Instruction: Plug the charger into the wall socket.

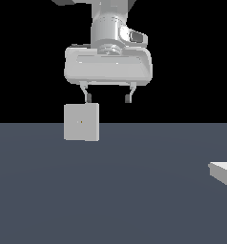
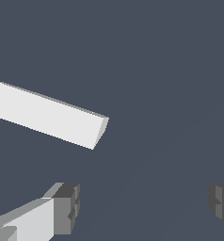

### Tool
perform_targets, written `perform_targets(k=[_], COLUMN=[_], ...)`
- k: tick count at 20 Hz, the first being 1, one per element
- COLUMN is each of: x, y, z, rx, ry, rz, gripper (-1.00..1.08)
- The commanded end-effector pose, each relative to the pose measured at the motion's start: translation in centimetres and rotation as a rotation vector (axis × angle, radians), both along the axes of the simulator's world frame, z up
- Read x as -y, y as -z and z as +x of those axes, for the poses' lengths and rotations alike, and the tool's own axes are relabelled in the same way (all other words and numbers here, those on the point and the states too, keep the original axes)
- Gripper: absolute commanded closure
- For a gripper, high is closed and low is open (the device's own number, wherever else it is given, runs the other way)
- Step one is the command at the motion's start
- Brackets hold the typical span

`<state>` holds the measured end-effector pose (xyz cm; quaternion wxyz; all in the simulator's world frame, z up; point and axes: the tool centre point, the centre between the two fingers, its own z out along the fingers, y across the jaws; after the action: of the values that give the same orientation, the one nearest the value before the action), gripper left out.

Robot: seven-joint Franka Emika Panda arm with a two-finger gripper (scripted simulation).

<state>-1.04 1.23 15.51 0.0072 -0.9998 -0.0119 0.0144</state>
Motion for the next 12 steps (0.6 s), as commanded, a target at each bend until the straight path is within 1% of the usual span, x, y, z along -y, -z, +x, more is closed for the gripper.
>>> perform_targets(k=[1,6,12], x=[0.0,0.5,2.5], y=[0.0,0.2,1.0], z=[0.0,-0.2,-1.0], rx=[0.0,0.006,0.029], ry=[0.0,0.003,0.015], rz=[0.0,-0.001,-0.004], gripper=[-0.92,-0.92,-0.92])
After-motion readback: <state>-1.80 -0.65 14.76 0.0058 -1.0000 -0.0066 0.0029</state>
